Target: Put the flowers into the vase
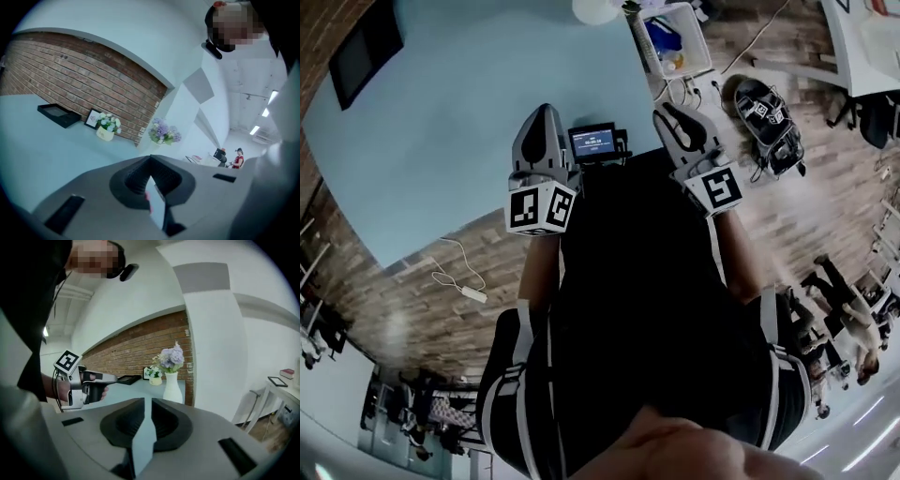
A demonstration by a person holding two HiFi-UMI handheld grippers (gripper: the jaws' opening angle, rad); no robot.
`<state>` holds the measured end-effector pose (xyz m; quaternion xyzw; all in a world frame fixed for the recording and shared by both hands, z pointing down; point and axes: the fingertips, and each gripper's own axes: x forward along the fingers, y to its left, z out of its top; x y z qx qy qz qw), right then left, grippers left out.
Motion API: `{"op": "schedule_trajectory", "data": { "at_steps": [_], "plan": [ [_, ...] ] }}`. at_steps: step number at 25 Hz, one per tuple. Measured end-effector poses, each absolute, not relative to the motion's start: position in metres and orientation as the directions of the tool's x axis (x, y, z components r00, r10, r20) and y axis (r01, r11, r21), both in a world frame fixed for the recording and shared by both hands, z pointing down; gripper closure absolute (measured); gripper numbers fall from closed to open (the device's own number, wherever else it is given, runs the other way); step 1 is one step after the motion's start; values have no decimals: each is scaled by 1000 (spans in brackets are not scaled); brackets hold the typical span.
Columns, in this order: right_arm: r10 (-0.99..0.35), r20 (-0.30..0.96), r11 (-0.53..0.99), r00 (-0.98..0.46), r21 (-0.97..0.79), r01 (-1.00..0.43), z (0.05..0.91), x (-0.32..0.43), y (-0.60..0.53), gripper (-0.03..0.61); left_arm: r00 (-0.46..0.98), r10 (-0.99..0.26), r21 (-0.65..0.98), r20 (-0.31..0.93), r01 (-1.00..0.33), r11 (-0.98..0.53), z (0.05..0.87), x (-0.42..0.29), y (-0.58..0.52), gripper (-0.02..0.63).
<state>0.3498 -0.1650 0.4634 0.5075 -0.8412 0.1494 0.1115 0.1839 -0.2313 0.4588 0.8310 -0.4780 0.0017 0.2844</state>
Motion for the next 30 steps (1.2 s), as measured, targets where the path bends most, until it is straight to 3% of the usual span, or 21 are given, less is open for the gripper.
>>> {"op": "schedule_trajectory", "data": {
  "at_steps": [1, 2, 9, 12, 16, 20, 26, 30],
  "plan": [
    [-818, 310, 474, -485, -115, -873, 456, 337, -154, 543, 571, -782, 479, 251, -775, -413, 450, 195, -220, 600],
    [-802, 292, 516, -521, -102, -851, 449, 325, -141, 558, 598, -768, 482, 229, -755, -445, 441, 208, -208, 600],
    [-656, 274, 692, -703, -152, -706, 427, 299, -49, 558, 763, -636, 563, 115, -577, -591, 390, 313, -101, 600],
    [-632, 235, 721, -739, -171, -671, 426, 316, -2, 558, 762, -637, 568, 117, -577, -586, 385, 333, -49, 600],
    [-670, 166, 686, -724, -235, -689, 431, 345, 62, 558, 629, -754, 444, 191, -740, -505, 391, 313, 17, 600],
    [-699, 133, 611, -702, -398, -684, 444, 363, 102, 558, 516, -823, 490, 236, -795, -358, 403, 282, 63, 600],
    [-671, 117, 665, -732, -342, -664, 438, 337, 140, 558, 442, -869, 457, 221, -834, -308, 394, 251, 98, 600],
    [-653, 206, 682, -729, -257, -684, 443, 309, 179, 558, 444, -877, 496, 186, -813, -306, 391, 223, 132, 600]
  ]
}}
